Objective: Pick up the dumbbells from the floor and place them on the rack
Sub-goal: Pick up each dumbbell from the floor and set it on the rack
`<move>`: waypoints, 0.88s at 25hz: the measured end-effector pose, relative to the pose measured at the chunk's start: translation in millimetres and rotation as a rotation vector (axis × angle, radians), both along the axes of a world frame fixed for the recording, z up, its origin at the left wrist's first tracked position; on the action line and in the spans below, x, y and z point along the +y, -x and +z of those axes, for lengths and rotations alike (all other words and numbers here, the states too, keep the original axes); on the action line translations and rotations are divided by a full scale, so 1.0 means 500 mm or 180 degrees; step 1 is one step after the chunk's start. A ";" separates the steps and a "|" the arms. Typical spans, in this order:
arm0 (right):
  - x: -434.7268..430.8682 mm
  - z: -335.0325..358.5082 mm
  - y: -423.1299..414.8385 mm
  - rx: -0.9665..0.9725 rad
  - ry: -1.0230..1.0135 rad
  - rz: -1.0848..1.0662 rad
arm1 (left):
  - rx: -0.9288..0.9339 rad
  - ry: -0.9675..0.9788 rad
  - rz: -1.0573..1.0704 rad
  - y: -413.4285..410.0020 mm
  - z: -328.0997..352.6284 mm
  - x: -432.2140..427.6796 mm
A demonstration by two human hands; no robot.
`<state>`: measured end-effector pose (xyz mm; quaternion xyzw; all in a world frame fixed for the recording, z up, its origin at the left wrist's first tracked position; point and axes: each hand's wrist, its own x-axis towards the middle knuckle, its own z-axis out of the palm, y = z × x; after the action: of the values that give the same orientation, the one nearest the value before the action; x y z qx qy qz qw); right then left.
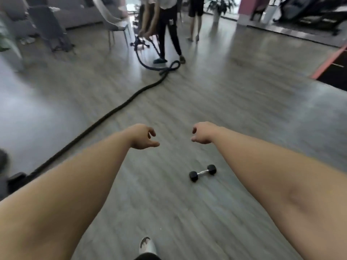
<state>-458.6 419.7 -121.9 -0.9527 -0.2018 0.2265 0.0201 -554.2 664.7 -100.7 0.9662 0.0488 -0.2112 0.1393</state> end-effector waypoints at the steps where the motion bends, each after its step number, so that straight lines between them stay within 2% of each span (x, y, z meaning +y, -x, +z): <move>1: -0.024 -0.021 -0.018 0.0040 0.0067 -0.0113 | 0.0041 0.0067 -0.0079 -0.035 -0.022 -0.025; 5: -0.049 -0.083 -0.097 0.0178 0.0159 -0.0395 | 0.0178 0.0304 -0.0324 -0.159 -0.105 -0.066; 11: -0.034 -0.121 -0.266 0.0239 0.0345 -0.0393 | 0.0314 0.0323 -0.0462 -0.358 -0.166 -0.018; 17: -0.070 -0.180 -0.425 0.0463 0.0462 -0.0309 | 0.0440 0.0448 -0.0218 -0.511 -0.231 -0.036; 22: -0.129 -0.322 -0.595 0.0707 0.0396 0.0003 | 0.0799 0.0593 0.0407 -0.600 -0.377 -0.124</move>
<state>-161.0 355.0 -282.8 -0.9210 -0.1843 0.3427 -0.0169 -254.3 602.8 -288.9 0.9101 0.1074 -0.3245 0.2342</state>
